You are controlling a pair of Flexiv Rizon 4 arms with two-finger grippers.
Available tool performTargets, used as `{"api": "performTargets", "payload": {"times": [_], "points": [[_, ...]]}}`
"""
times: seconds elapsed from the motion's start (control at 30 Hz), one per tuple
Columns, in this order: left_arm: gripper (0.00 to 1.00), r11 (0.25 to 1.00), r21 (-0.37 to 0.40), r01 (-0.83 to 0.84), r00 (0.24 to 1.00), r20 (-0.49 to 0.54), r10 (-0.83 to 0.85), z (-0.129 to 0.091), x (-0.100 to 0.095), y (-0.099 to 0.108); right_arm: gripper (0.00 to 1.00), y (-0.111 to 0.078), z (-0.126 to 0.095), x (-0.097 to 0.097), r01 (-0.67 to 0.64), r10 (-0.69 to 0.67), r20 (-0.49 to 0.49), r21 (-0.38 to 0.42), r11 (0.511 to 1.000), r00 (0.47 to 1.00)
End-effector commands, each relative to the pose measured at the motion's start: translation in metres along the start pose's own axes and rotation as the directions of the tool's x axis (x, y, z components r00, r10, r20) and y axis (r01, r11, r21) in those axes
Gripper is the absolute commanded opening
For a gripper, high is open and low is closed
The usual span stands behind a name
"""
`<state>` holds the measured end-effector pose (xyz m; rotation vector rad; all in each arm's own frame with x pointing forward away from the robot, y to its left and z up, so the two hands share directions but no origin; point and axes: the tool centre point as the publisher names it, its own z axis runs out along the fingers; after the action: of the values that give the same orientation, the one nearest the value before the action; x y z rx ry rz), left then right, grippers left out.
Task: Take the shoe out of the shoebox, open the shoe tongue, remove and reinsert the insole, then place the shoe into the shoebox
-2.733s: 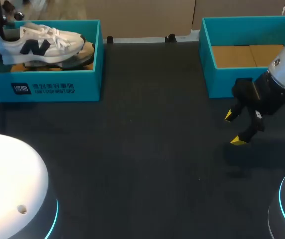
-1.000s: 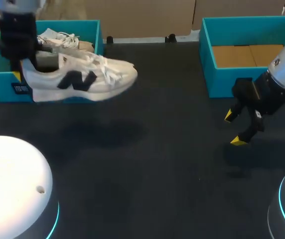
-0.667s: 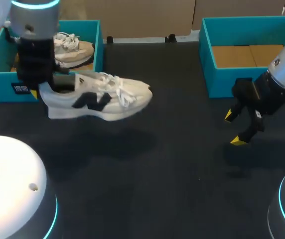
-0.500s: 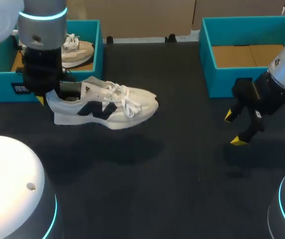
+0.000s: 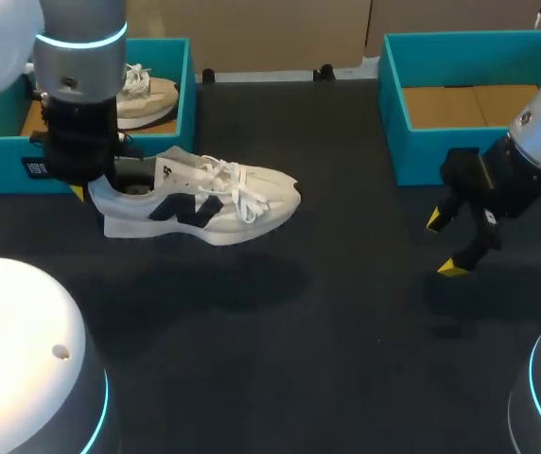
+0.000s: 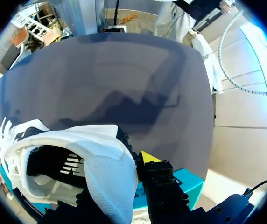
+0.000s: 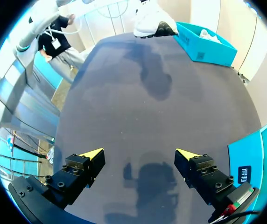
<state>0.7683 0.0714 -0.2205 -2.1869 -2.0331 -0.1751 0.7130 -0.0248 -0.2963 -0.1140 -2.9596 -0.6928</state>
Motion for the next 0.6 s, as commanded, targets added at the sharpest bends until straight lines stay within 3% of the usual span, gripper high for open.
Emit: {"api": "performTargets", "payload": {"times": [0.03,0.27,0.6], "points": [[0.00,1.000,-0.017,-0.017,0.999,-0.029,0.016,0.024,-0.029,-0.019,1.00,0.000,0.001,0.001,0.000,0.000,0.002,0.002,1.000,1.000],[0.00,0.998,-0.020,-0.055,0.998,-0.045,0.054,0.058,-0.065,-0.036,1.00,0.000,0.001,0.001,0.000,0.000,0.002,0.002,1.000,1.000],[0.00,0.997,-0.022,-0.071,0.997,-0.042,0.070,0.081,-0.099,-0.054,1.00,0.000,0.001,0.001,0.000,0.000,0.002,0.002,1.000,1.000]]}}
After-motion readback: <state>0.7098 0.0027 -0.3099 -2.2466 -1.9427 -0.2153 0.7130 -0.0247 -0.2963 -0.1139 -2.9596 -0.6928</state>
